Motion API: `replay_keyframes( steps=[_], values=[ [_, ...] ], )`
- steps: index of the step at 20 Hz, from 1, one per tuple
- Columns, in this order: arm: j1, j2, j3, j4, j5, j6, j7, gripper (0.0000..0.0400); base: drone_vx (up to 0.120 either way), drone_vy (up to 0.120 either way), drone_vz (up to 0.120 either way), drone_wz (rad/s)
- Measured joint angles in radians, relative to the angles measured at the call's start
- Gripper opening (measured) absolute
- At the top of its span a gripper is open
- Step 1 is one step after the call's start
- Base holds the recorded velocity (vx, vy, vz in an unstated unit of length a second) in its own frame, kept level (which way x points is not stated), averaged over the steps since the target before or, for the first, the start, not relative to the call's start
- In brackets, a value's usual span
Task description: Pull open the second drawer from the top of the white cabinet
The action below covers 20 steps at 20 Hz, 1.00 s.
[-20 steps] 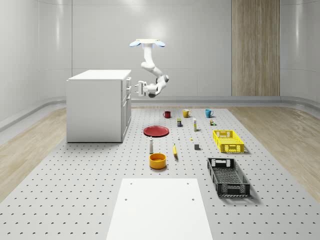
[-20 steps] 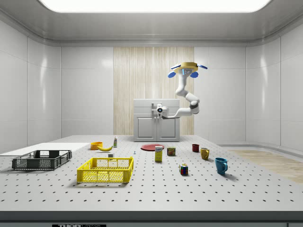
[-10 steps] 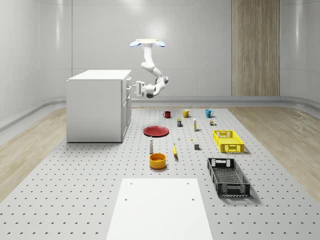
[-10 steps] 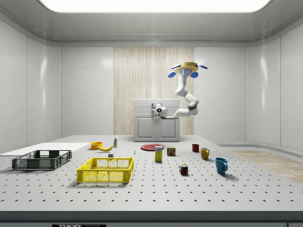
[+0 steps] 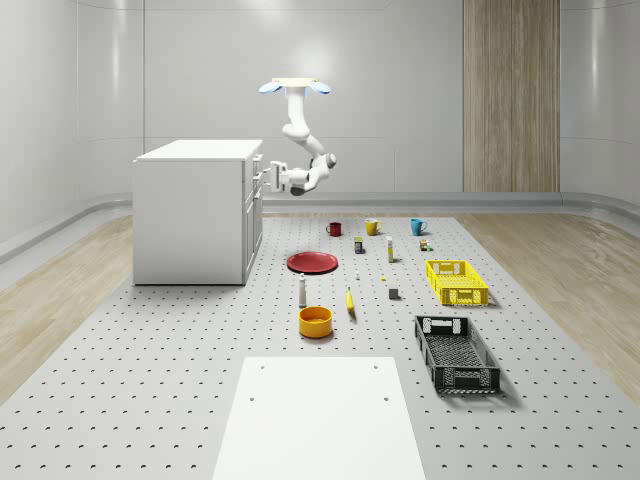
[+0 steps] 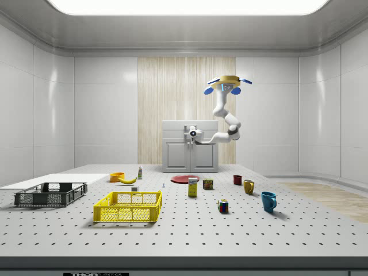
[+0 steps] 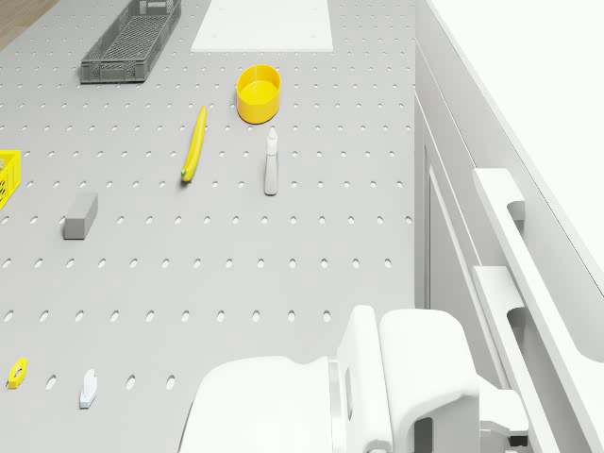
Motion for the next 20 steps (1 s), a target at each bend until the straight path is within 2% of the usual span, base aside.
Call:
replay_keyframes(
  steps=[9, 17, 18, 20],
  values=[
    [0.007, 0.038, 0.038, 0.003, 0.061, 0.021, -0.030, 0.0300, 0.000, 0.000, 0.000, 0.000],
    [-0.007, 0.061, 0.061, 0.006, 0.092, 0.015, -0.045, 0.0300, 0.000, 0.000, 0.000, 0.000],
    [-0.010, 0.064, 0.063, 0.006, 0.096, 0.013, -0.046, 0.0284, 0.000, 0.000, 0.000, 0.000],
    [-0.015, 0.068, 0.068, 0.007, 0.102, 0.010, -0.049, 0.0212, 0.000, 0.000, 0.000, 0.000]
  ],
)
